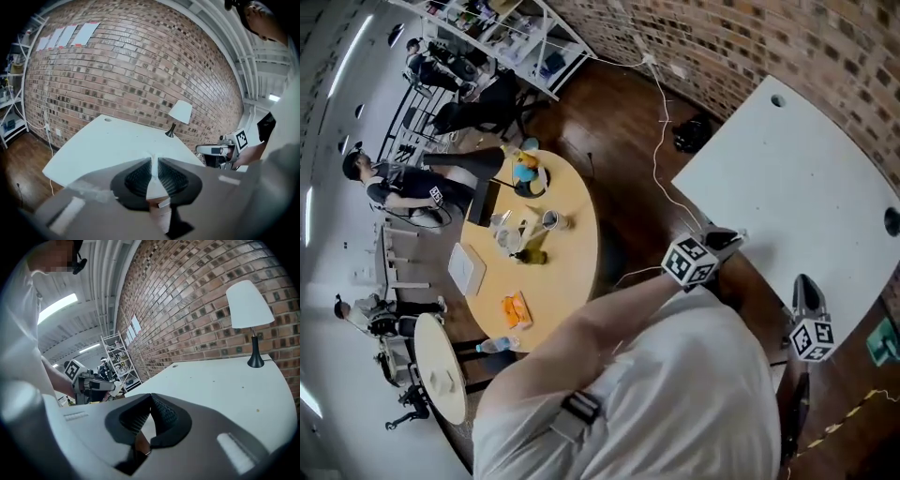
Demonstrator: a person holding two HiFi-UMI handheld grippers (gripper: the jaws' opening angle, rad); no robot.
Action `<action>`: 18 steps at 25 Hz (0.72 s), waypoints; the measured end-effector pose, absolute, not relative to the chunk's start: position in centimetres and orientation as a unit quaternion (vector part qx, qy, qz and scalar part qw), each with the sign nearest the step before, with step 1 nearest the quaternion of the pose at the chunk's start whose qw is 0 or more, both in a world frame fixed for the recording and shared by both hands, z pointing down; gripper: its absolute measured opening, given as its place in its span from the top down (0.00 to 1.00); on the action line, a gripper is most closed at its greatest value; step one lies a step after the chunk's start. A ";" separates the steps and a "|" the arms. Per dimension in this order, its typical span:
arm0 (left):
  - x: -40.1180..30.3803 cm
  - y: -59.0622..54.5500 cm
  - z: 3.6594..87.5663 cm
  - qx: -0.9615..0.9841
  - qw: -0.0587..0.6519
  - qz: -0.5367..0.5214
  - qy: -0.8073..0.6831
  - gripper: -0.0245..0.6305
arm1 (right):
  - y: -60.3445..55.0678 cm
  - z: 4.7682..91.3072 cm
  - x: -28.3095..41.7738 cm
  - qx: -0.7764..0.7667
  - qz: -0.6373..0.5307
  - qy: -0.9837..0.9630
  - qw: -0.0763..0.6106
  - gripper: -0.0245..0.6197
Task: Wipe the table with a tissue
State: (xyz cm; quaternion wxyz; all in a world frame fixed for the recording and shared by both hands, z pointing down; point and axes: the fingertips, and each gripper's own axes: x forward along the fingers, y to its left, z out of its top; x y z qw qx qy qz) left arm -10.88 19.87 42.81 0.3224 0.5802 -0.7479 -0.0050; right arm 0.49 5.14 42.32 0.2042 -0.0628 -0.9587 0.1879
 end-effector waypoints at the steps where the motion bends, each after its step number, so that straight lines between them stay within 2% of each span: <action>1: -11.2 19.7 43.0 0.582 0.323 -0.007 -0.746 0.89 | 5.0 42.4 0.3 -0.059 0.189 -0.958 0.206 0.95; 9: -14.9 19.3 43.3 0.616 0.315 -0.010 -0.722 0.89 | 5.0 42.2 -2.5 -0.015 0.190 -0.958 0.214 0.95; 14: -21.3 21.3 44.0 0.614 0.306 0.015 -0.727 0.89 | 6.1 43.0 -8.3 -0.007 0.196 -0.961 0.196 0.95; 18: -22.7 19.8 45.0 0.631 0.322 0.015 -0.706 0.89 | 5.2 42.4 -8.3 0.025 0.205 -0.958 0.198 0.95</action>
